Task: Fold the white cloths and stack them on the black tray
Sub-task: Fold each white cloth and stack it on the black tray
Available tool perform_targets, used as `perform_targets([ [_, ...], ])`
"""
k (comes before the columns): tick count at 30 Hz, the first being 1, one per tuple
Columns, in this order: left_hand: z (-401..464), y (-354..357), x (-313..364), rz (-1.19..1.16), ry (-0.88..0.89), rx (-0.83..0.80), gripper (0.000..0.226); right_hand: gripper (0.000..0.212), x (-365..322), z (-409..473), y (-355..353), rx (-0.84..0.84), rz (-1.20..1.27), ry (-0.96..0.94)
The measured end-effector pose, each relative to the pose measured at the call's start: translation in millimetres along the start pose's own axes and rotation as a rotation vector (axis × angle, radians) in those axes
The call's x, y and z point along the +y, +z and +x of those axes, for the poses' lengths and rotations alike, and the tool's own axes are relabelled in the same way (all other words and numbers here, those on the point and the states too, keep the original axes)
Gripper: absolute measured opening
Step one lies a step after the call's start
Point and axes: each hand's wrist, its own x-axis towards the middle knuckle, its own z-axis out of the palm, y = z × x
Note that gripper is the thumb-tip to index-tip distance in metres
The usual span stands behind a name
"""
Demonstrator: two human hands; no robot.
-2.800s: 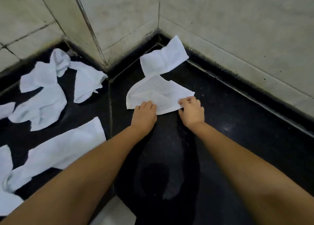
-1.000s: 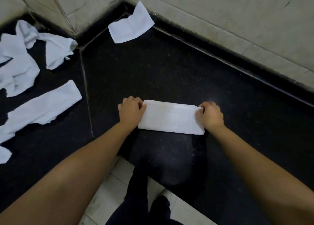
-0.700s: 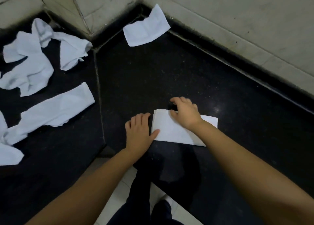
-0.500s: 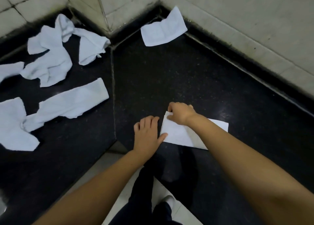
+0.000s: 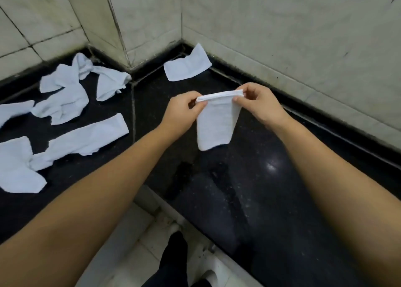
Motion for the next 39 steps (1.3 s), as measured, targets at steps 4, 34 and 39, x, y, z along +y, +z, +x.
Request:
perform_targets([
  [4,-34,-7,17,-0.024,0.078,-0.009,0.013,0.020,-7,-41,-5,-0.007,0.019,-0.066],
  [34,-54,75,-106,0.457,-0.247,-0.319,0.021,0.037,122,-59,99,-0.044,-0.496,0.434],
  [39,-75,72,-99,0.510,-0.437,-0.212,0.040,0.042,117,-65,92,-0.113,-0.621,0.611],
])
